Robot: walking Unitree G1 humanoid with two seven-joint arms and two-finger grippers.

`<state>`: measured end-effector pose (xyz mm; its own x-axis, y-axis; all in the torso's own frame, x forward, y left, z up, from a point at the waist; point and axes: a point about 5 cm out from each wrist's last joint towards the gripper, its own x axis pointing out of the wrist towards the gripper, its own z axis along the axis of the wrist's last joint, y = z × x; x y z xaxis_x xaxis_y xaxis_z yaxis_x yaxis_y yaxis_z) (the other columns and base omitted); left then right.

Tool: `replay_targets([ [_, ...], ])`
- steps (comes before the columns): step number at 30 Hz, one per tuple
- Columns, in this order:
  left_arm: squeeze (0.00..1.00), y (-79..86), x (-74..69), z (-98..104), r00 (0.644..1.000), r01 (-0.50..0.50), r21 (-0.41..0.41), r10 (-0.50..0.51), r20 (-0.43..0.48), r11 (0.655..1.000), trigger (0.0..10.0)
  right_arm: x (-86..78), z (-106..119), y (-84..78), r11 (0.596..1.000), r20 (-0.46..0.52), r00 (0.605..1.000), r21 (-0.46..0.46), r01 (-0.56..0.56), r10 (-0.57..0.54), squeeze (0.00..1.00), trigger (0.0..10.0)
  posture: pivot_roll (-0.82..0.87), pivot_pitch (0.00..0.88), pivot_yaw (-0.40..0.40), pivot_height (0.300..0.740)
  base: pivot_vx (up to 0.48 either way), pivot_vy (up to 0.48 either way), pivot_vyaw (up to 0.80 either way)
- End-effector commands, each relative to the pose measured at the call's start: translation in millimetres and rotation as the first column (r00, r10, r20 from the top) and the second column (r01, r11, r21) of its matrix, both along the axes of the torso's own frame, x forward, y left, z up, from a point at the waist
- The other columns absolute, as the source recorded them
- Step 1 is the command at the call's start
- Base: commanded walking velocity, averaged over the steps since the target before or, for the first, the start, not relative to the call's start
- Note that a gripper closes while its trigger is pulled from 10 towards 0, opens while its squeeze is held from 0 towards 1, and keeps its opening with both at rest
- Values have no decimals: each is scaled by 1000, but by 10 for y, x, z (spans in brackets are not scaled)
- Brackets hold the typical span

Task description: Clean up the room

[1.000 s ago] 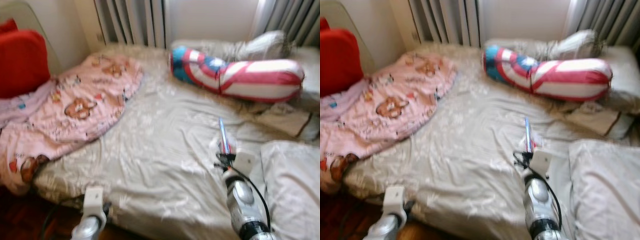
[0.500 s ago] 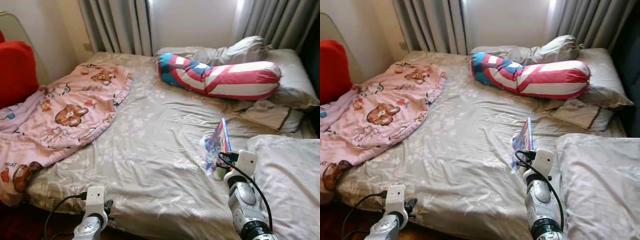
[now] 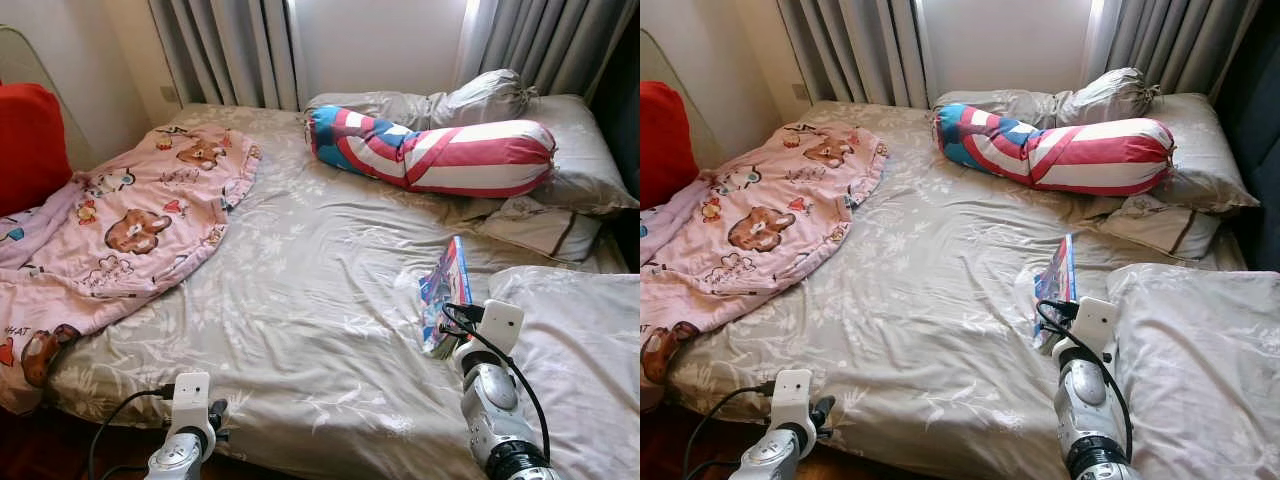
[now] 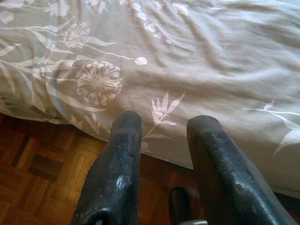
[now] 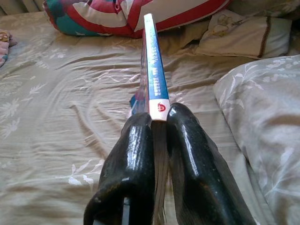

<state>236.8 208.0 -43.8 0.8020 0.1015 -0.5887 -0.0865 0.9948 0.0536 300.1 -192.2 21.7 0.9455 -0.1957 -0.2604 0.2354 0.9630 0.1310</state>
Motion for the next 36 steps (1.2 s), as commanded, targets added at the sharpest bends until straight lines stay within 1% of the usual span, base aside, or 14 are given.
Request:
replay_targets([
  [1, 0, 28, -42, -28, 1000, -3, 3, 3, -21, 1000, 10000, 65, 91, -2, 1000, 45, 999, -14, 2, -2, 0, 10000, -19, 15, 27, 740, 0, 0, 0],
  [6, 0, 20, -44, -30, 1000, 0, 3, 0, -22, 1000, 10000, 66, 72, -12, 1000, 16, 1000, -30, 8, -8, 0, 10000, -19, 16, 28, 740, 0, 0, 0],
  [12, 0, 27, -46, -30, 1000, 1, 5, -1, -22, 1000, 10000, 71, 67, 0, 999, 6, 1000, -30, 16, -15, 0, 10000, -18, 17, 31, 710, 0, 0, 0],
  [13, 0, 31, -46, -29, 1000, 0, 6, 0, -23, 1000, 10000, 70, 69, 6, 999, 13, 1000, -28, 16, -15, 0, 10000, -17, 17, 32, 696, 0, 0, 0],
  [14, 0, 32, -46, -29, 1000, 1, 7, -1, -23, 1000, 10000, 69, 72, 8, 1000, 18, 1000, -26, 15, -15, 0, 10000, -17, 17, 32, 691, 0, 0, 0],
  [15, 0, 35, -47, -29, 1000, 1, 7, -1, -23, 1000, 10000, 68, 81, 18, 1000, 34, 999, -17, 10, -9, 0, 10000, -18, 18, 34, 691, 0, 0, 0],
  [20, 0, 39, -48, -30, 1000, 3, 9, -2, -26, 1000, 10000, 66, 75, 28, 1000, 30, 1000, -19, 5, -4, 0, 10000, -17, 19, 36, 691, 0, 0, 0],
  [25, 0, 43, -46, -28, 1000, 3, 11, -2, -25, 1000, 10000, 68, 49, 41, 1000, -1, 1000, -19, -1, 1, 0, 10000, -16, 20, 36, 691, 0, 0, 0],
  [29, 0, 40, -49, -31, 1000, 5, 12, -4, -27, 1000, 10000, 68, 46, 51, 1000, -2, 1000, -19, -5, 5, 0, 10000, -17, 19, 36, 666, 0, 0, 0],
  [31, 0, 40, -50, -32, 1000, 5, 13, -4, -29, 1000, 10000, 62, 60, 56, 1000, 24, 1000, -6, -3, 3, 0, 10000, -17, 19, 36, 666, 0, 0, 0],
  [36, 0, 40, -53, -34, 1000, 5, 14, -4, -30, 1000, 10000, 62, 58, 58, 1000, 21, 1000, -11, -13, 13, 0, 10000, -16, 21, 35, 666, 0, 0, 0],
])
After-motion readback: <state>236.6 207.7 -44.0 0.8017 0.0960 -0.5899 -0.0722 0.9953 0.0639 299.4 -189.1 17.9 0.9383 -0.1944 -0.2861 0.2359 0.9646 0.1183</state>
